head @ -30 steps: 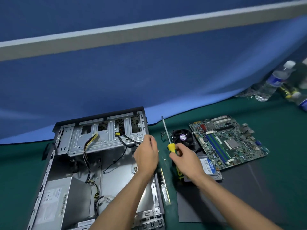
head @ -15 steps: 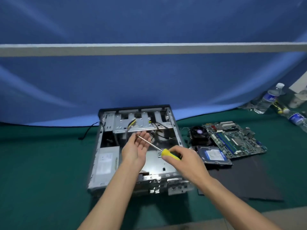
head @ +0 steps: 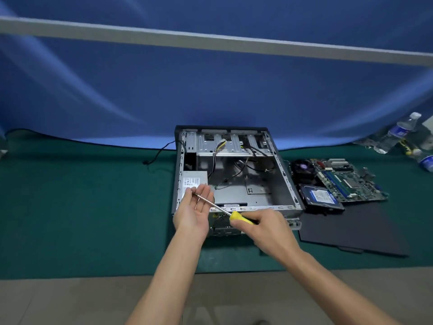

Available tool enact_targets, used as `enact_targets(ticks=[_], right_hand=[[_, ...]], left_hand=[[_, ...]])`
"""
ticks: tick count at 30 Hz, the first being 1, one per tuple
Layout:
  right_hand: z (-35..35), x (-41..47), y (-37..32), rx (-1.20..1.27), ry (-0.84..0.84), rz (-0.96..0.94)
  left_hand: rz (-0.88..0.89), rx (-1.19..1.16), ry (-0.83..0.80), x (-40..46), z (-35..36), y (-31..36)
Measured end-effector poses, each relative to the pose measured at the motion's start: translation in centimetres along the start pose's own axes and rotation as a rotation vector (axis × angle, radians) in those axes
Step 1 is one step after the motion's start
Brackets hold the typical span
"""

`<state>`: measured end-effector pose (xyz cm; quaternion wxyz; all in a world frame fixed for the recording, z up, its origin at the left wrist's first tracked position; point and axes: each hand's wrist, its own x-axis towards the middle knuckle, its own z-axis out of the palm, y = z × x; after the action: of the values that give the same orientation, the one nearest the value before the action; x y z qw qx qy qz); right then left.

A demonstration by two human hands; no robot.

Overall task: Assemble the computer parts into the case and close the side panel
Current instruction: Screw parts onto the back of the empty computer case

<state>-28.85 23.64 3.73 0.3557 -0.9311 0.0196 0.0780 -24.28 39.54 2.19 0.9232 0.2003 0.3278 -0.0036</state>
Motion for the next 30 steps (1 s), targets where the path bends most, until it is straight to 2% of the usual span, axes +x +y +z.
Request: enact_targets(ticks=[8,14,18,24,30], right_hand=[[0.6,-0.5,-0.6,-0.093,-0.107,-0.014],[2.1,-0.1,-0.2,0.067,-0.299,0.066],[3.4,-0.4,-0.2,0.027,-0.368,0.102],[5.6,-2.2,-0.9,-0.069,-0.329,0.159],[8.6,-4.1,-1.9,-0.012,-0.244,0.234]], left_hand=[[0.056,0.051,0.04,-0.6,-3.3,0.0],[0.105,0.05,0.079,-0.7,-5.3,-0.2],[0.097,0.097,0.146,-0.7,-7.1,-0.5],[-0.008,0.098,0.148,0.1,-8.2,0.1],[-0.116,0.17,0.074,1.1,-8.4,1.2]])
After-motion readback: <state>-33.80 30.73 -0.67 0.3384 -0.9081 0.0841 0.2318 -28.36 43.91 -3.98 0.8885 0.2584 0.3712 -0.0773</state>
